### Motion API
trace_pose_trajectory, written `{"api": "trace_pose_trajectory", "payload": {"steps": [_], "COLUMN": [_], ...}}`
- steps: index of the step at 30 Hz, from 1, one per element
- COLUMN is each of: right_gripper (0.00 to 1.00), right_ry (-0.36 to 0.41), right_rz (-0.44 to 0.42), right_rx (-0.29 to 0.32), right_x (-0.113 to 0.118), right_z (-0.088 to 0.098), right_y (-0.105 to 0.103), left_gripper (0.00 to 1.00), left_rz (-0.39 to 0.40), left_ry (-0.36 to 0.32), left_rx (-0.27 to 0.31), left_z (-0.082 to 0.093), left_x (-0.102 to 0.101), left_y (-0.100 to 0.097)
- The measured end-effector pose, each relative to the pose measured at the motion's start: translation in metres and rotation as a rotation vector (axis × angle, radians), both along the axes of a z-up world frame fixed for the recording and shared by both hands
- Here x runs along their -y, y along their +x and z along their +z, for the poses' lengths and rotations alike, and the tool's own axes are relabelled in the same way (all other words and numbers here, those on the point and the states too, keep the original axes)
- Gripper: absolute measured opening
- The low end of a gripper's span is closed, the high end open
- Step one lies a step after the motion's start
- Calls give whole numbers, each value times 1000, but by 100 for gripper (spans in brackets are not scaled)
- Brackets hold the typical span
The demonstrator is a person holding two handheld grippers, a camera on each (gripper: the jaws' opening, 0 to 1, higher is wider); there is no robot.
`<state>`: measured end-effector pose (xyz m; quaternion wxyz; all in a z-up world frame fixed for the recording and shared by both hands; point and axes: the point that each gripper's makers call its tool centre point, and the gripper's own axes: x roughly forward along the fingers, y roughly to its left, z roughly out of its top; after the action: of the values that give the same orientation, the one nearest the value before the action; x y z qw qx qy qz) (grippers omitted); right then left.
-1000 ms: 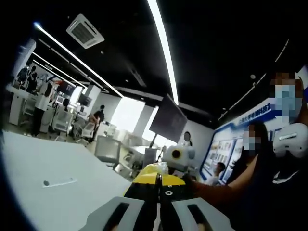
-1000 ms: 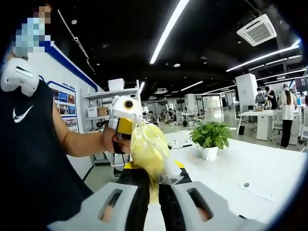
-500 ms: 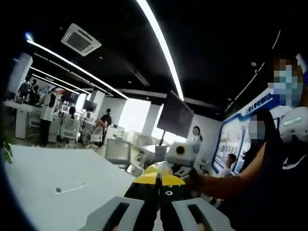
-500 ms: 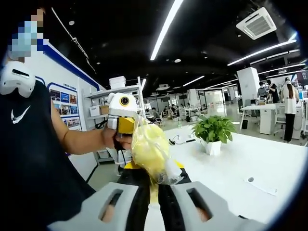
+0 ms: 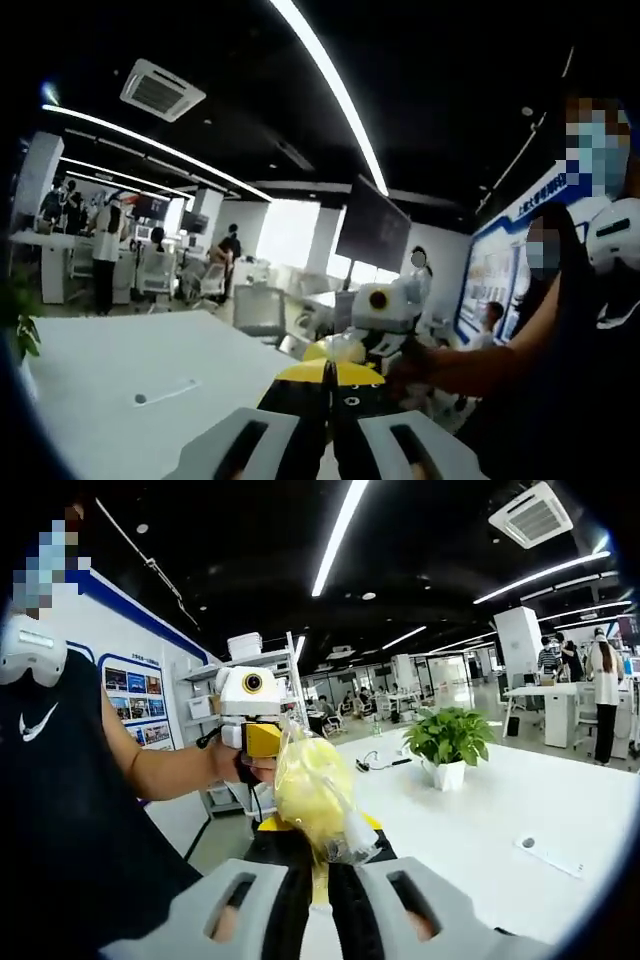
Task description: Compare the silicone blocks by pressing each to a similar depth, holding the contact briefly, and releasing to observe deformation and rebound differences across the visible hardness samples.
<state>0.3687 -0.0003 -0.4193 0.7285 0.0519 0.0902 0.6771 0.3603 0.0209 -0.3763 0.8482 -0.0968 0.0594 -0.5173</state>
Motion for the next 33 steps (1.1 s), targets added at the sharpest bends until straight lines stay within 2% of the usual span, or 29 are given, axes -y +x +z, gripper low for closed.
{"api": "trace_pose_trajectory", "payload": {"steps": [5, 6, 13, 20, 26, 33], "right_gripper": [0, 0, 0, 0, 0, 0], "right_ry": [-4, 0, -6, -5, -12, -11], "right_rz": [-3, 0, -2, -1, 8, 3], "right_rx": [-3, -6, -4, -29, -46, -30], "right_x": [0, 0, 1, -1, -6, -9], "right_z": [-1, -1, 0, 2, -7, -1], "right_y": [2, 1, 1, 5, 9, 12], "left_gripper": [0, 0, 0, 0, 0, 0], "left_rz": [20, 3, 23, 23, 33, 37], "left_ry": [28, 36, 29, 35, 63, 47], "left_rx": [23, 40, 10, 34, 31, 36], "left_z": [-1, -1, 0, 3, -5, 0], "left_x": [1, 2, 1, 0, -3, -6], "left_y": [1, -1, 2, 5, 9, 14]}}
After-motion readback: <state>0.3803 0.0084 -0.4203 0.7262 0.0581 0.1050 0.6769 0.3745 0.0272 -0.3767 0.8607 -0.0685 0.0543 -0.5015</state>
